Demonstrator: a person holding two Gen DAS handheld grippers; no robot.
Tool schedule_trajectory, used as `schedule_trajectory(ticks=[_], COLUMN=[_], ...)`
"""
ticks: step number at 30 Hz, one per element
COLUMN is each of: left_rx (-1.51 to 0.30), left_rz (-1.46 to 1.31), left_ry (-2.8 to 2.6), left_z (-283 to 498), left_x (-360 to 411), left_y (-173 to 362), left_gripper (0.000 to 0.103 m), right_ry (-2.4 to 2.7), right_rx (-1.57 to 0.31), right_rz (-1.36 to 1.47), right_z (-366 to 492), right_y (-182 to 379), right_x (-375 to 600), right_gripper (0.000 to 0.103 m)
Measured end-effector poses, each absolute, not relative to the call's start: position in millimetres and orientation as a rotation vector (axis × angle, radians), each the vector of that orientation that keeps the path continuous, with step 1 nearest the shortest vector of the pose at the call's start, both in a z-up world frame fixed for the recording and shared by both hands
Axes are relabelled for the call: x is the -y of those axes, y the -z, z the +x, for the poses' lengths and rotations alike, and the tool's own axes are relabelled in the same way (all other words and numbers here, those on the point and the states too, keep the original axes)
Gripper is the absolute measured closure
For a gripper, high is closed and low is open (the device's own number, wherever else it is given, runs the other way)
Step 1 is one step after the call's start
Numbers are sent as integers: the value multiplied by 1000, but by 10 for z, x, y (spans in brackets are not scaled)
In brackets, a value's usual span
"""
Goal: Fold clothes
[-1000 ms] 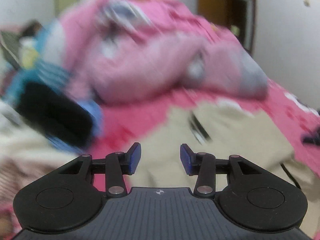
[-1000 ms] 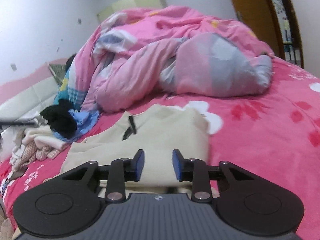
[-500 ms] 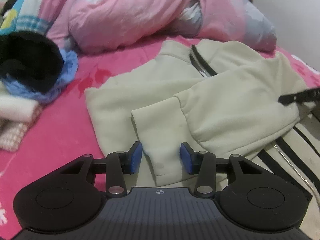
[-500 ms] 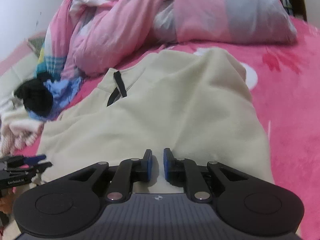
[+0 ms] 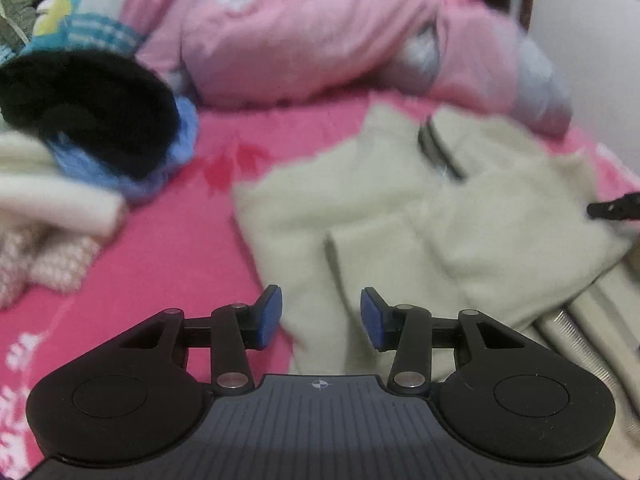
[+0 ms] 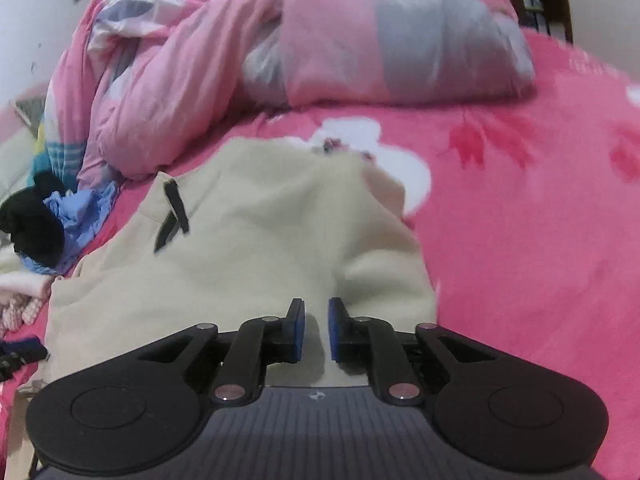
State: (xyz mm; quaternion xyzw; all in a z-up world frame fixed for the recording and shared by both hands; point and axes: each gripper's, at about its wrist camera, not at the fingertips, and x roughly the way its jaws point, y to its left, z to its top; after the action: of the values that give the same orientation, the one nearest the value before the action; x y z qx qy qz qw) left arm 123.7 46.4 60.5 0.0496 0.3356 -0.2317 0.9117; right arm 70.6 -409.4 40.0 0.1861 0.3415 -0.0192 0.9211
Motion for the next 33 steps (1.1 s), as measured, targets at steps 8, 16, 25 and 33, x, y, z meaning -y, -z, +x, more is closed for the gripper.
schedule_trajectory(ticks=[8,16,25,33], left_rx=[-724,-879,-867,-427], left_rz=[11,-160,-137,225], left_ry=[615,643,599,817], left_z=[2471,3518,3603,2618], left_x=[212,756,981,836], left_y=[-948,-588,-289,-792], left_gripper=[32,32,93,97], right_ry=[-205,-240,-220,-300], right_rx=[-694,-863,-879,-680], right_rz=[340,405,532,418], right_z=[1764,2705,2881,2413], right_y=[-745,-170,175,-507], right_x=[3575,3347,3539,3652], right_gripper=[89,88,91,86])
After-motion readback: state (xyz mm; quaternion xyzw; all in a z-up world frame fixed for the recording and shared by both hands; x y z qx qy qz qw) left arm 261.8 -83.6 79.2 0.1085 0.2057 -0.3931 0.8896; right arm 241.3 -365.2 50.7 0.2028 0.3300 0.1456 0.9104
